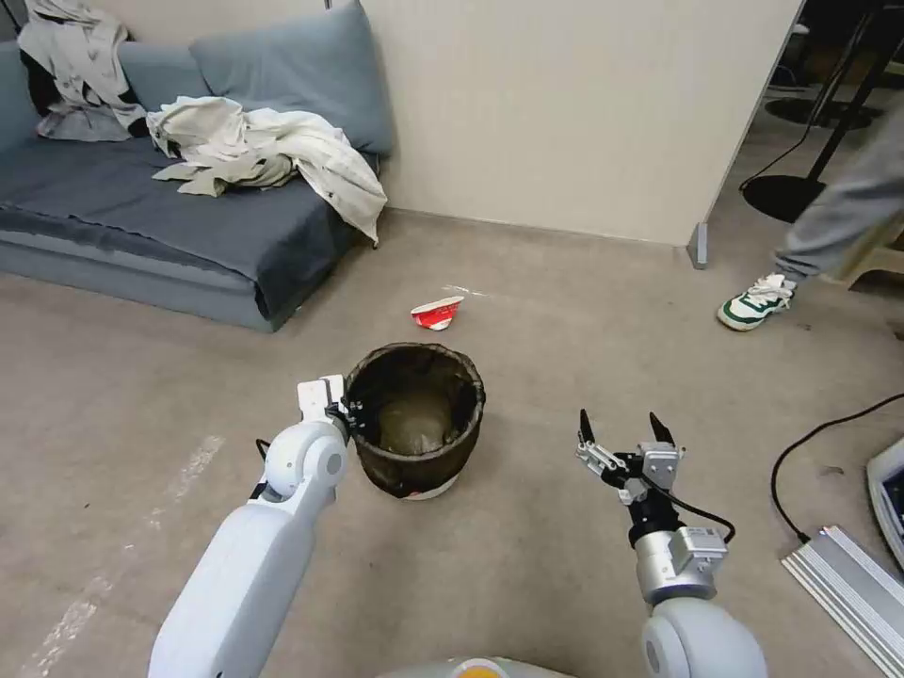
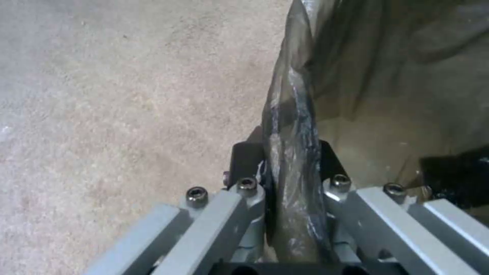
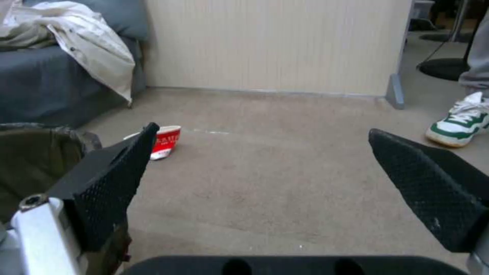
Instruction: Pick up the trash can from the floor.
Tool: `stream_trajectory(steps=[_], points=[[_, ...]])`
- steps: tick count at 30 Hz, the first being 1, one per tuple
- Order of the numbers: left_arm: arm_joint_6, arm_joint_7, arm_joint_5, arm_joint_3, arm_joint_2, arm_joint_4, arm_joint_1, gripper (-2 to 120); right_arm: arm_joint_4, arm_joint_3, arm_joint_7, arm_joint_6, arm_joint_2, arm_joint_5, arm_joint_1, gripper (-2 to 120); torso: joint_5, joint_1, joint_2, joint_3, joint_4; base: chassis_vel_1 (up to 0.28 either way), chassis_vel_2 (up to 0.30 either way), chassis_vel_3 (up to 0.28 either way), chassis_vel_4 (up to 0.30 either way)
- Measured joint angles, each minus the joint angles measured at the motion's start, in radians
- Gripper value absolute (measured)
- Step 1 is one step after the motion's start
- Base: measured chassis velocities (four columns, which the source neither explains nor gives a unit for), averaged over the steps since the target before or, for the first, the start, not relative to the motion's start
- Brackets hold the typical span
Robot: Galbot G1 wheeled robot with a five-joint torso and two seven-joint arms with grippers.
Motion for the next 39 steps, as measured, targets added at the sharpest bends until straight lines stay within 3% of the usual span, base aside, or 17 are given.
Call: stream_trajectory(steps=[12,17,19,20,24,27,31,34,35,37,39], points=[[-0.018,-0.023,-0.009,0.003,0.002,-0.039,0.022,5,0.003,0.002,-0.001,0.007,-0.002,0.0,-0.006,100,-0.0001,0.0,0.0,0.0,0.0001,0.0,0.0,0.0,0.0],[-0.03,-0.034,-0.046,-0.007,0.025,-0.144,0.057,5,0.014,0.005,-0.001,0.009,-0.005,0.0,-0.008,100,0.0001,0.0,0.0,0.0,0.0001,0.0,0.0,0.0,0.0],[-0.05,-0.02,-0.101,-0.022,0.052,-0.232,0.096,5,0.022,0.009,0.001,0.007,-0.015,0.006,-0.008,100,-0.0002,0.0,0.0,0.0,0.0002,0.0,0.0,0.0,0.0],[-0.05,-0.02,-0.101,-0.022,0.052,-0.232,0.096,5,0.022,0.009,0.001,0.007,-0.015,0.006,-0.008,100,-0.0002,0.0,0.0,0.0,0.0002,0.0,0.0,0.0,0.0],[-0.083,0.039,-0.115,-0.041,0.089,-0.309,0.151,4,0.025,0.011,0.002,0.004,-0.019,0.008,-0.007,100,0.0001,0.0,0.0,0.0,-0.0001,0.0,0.0,0.0,0.0],[-0.114,0.105,-0.046,-0.075,0.129,-0.37,0.212,4,0.032,0.002,0.003,0.0,-0.017,0.007,-0.008,100,0.0001,0.0,0.0,0.0,0.0002,0.0,0.0,0.0,0.0],[-0.142,0.14,0.009,-0.093,0.142,-0.386,0.237,4,0.035,-0.001,0.003,0.0,-0.015,0.003,-0.01,100,-0.0001,0.0,0.0,0.0,0.0003,0.0,0.0,0.0,0.0],[-0.251,0.216,0.068,-0.116,0.152,-0.404,0.277,4,0.043,-0.003,0.002,0.0,-0.009,-0.004,-0.018,100,0.0,0.0,0.0,0.0,0.0001,0.0,0.0,0.0,0.0],[-0.251,0.216,0.068,-0.116,0.152,-0.404,0.277,4,0.043,-0.003,0.002,0.0,-0.009,-0.004,-0.018,100,0.0,0.0,0.0,0.0,0.0001,0.0,0.0,0.0,0.0],[-0.344,0.271,0.114,-0.121,0.151,-0.394,0.299,4,0.045,-0.003,0.002,0.0,-0.005,-0.006,-0.022,100,0.0001,0.0,0.0,0.0,0.0001,0.0,0.0,0.0,0.0],[-0.37,0.286,0.123,-0.121,0.147,-0.393,0.309,4,0.045,-0.002,0.002,0.001,-0.003,-0.007,-0.022,100,0.0,0.0,0.0,0.0,0.0001,0.0,0.0,0.0,0.0]])
